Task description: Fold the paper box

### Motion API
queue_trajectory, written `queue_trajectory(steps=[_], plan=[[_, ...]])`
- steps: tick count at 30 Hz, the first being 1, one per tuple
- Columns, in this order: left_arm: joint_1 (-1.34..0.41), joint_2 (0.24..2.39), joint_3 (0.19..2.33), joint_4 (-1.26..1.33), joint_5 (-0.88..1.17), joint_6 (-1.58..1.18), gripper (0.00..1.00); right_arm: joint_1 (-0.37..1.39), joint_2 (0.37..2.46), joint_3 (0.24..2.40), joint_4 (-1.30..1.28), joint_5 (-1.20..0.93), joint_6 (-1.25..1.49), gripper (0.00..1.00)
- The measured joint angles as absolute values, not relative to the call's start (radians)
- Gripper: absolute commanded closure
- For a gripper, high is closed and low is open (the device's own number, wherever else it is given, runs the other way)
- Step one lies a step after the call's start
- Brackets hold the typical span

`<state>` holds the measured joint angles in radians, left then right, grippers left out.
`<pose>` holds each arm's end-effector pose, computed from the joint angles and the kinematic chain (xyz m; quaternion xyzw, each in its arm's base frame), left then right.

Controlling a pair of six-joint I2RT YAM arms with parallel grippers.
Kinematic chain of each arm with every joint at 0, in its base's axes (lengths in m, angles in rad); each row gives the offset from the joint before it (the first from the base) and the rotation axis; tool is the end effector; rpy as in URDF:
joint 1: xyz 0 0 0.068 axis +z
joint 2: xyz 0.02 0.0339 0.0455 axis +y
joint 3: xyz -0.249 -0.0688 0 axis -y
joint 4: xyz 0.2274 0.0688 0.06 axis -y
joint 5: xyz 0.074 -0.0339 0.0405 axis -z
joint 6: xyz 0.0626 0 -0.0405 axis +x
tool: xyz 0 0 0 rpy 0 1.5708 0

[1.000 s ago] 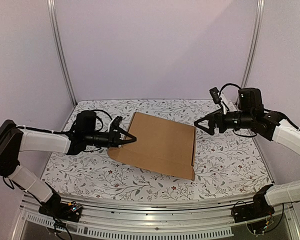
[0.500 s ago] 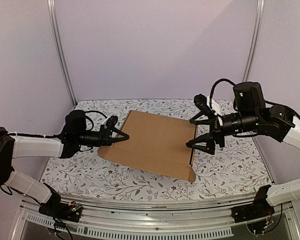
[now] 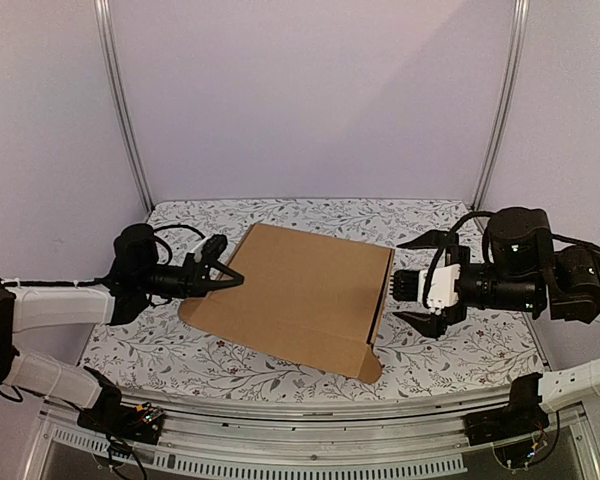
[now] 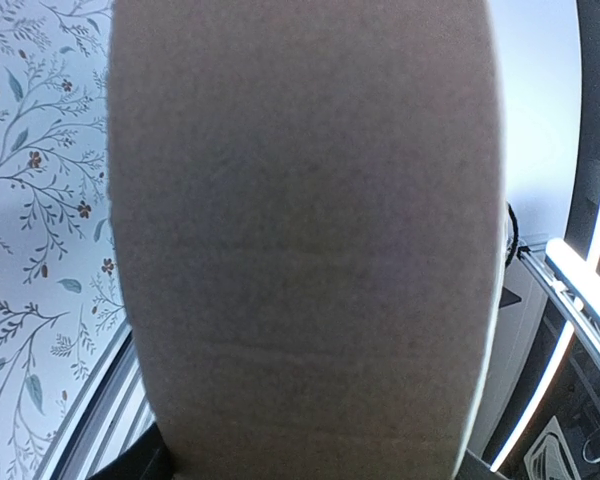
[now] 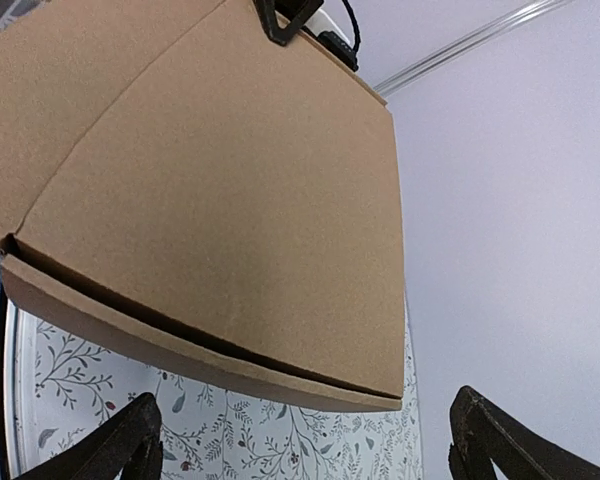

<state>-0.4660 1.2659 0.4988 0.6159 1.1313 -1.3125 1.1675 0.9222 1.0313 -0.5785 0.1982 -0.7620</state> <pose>0.1980 -0.1630 0.2212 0.0554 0.7273 -0.6834 0.0309 0.0937 0.1882 0.3351 -0.6675 0.5256 0.0223 0.5270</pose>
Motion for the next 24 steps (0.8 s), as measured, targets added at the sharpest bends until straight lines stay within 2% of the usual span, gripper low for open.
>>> queue_trajectory(steps=[10,17,24], plan=[[-0.461,1.209,0.49,0.615,1.158,-1.311,0.63,1.308,0.923,0.968,-0.495,0.388,-0.957,0.01],[-0.461,1.197,0.487,0.61,1.184,-1.293,0.63,1.494,0.913,0.711,-0.219,0.546,-1.198,0.01],[-0.461,1.186,0.477,0.607,1.218,-1.279,0.63,1.531,0.912,0.639,0.021,0.632,-1.393,0.01]])
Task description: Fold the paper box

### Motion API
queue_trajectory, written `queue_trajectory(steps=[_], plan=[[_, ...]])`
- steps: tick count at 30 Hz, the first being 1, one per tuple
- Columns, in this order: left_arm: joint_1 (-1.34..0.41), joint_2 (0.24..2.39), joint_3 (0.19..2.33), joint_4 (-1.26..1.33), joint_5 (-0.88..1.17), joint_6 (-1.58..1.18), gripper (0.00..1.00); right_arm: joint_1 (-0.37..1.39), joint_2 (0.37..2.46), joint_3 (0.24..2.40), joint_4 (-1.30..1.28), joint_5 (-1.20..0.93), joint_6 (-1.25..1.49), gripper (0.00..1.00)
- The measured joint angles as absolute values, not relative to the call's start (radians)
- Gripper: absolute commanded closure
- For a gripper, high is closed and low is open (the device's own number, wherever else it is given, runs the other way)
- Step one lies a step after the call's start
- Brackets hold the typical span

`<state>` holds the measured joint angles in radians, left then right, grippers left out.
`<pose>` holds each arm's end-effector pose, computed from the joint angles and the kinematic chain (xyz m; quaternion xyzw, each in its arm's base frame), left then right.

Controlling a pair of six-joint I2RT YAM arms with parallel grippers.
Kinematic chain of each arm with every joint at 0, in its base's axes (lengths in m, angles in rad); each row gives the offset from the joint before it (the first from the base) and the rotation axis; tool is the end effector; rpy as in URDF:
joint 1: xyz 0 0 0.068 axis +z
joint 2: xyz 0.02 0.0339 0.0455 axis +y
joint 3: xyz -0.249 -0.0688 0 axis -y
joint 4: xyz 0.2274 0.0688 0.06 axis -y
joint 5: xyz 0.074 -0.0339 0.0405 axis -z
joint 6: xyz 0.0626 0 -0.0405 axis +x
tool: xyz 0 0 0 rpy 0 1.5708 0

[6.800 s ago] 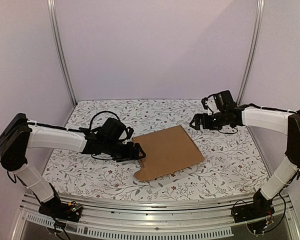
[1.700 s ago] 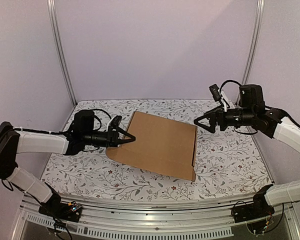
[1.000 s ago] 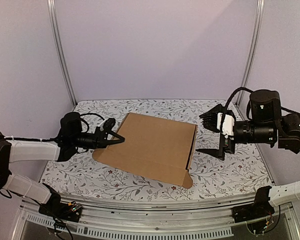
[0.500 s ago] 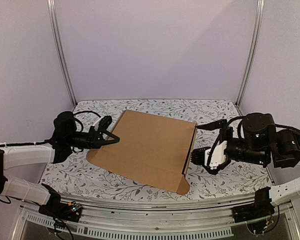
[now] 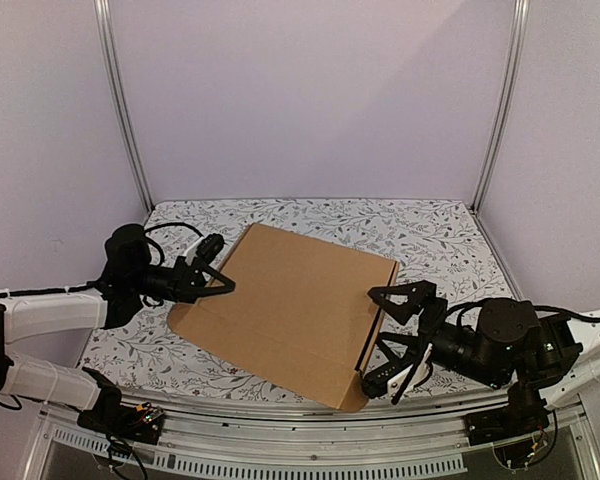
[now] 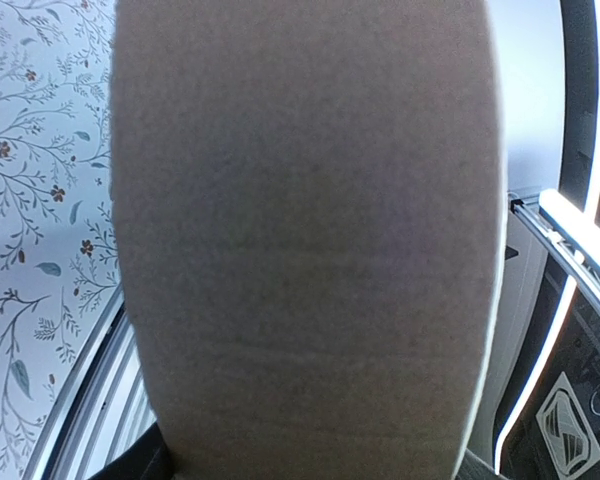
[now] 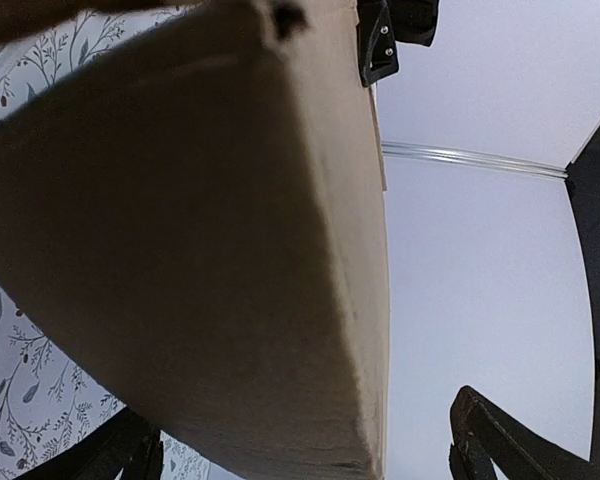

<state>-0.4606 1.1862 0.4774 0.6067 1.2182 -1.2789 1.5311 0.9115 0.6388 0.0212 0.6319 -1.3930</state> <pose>0.1829 -0.1564 0.2321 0.1096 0.7111 -0.6939 0.0300 0.0458 0.2216 0.2759 -0.7260 0.2708 -0.2048 0.5981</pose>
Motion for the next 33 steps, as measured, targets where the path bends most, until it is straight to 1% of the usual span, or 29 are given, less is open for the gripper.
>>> queue_trajectory(steps=[7,17,30,33], plan=[[-0.457,1.176,0.477,0.604,1.245,-1.25,0.63,1.551,0.921,0.599,0.168,0.665,-1.494,0.02],[-0.457,1.169,0.478,0.593,1.254,-1.219,0.63,1.564,0.925,0.579,0.204,0.677,-1.538,0.2],[-0.471,1.172,0.517,0.472,1.273,-1.126,0.65,1.576,0.925,0.574,0.18,0.675,-1.6,0.2],[-0.474,1.176,0.521,0.457,1.274,-1.114,0.65,1.582,0.925,0.574,0.172,0.675,-1.62,0.21]])
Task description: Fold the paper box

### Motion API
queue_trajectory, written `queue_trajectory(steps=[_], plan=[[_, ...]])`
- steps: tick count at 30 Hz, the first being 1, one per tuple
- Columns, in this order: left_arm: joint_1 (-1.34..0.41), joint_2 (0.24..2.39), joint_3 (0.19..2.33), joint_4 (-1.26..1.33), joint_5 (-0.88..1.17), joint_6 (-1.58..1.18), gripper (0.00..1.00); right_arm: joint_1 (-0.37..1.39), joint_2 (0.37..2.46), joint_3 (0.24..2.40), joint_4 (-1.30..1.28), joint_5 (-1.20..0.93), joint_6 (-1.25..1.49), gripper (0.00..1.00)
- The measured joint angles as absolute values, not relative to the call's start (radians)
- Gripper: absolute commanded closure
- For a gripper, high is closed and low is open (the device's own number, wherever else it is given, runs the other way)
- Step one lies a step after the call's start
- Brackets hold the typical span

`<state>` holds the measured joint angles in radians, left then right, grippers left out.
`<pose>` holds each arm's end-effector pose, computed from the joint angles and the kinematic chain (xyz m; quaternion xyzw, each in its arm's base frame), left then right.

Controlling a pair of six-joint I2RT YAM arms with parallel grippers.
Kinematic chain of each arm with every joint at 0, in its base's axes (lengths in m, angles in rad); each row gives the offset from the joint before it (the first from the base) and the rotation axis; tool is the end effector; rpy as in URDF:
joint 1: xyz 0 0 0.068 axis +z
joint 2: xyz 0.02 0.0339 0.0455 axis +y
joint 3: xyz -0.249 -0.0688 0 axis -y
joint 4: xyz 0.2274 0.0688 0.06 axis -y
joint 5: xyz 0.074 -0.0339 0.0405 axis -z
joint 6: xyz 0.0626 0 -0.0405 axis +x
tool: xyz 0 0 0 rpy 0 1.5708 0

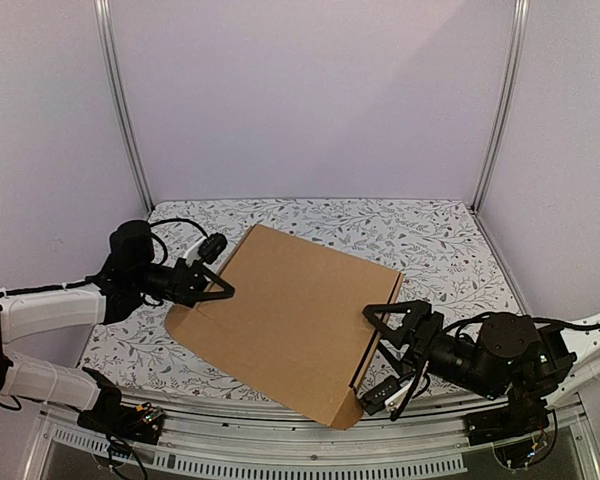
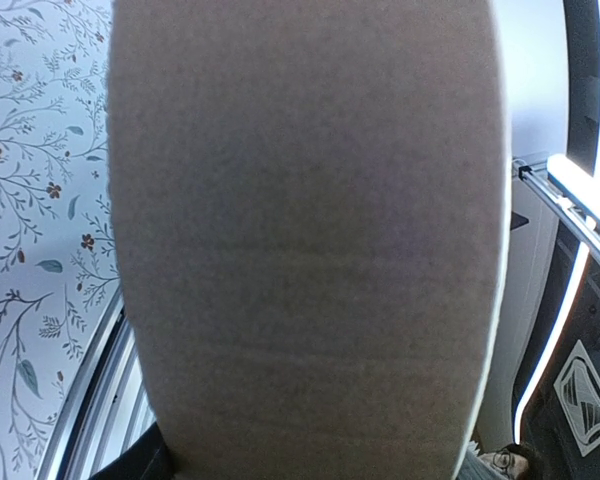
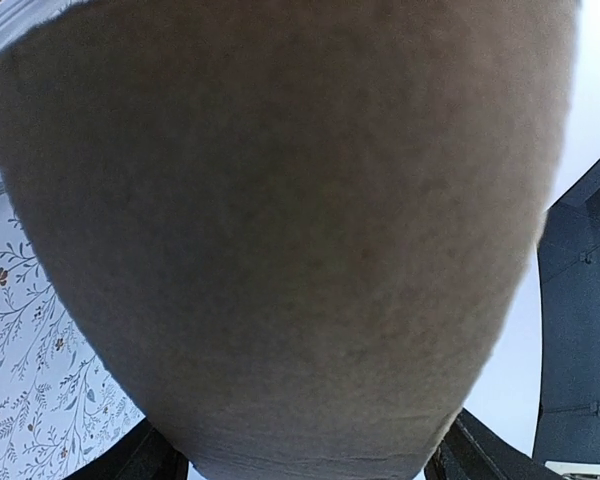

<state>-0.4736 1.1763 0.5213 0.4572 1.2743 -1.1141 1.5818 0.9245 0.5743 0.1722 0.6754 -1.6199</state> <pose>0.1789 -0.1589 0.2343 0.1622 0.7088 -0.6859 0.0291 0.0367 0.2256 0.2689 -0.7299 0.1907 -0.2657 0.6003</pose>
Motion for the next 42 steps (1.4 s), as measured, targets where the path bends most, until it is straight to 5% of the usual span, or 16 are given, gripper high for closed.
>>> queue_trajectory(steps=[11,15,25,42], plan=[[-0.488,1.188,0.532,0.422,1.279,-1.079,0.64,1.604,0.907,0.568,0.134,0.676,-1.647,0.45],[-0.491,1.196,0.538,0.406,1.277,-1.06,0.53,1.604,0.904,0.568,0.126,0.678,-1.647,0.5],[-0.496,1.169,0.603,0.151,1.258,-0.881,0.01,1.608,0.904,0.569,0.126,0.69,-1.591,0.55],[-0.452,0.994,0.745,-0.406,0.872,-0.555,0.0,1.609,0.914,0.691,-0.179,0.671,-1.121,0.6]])
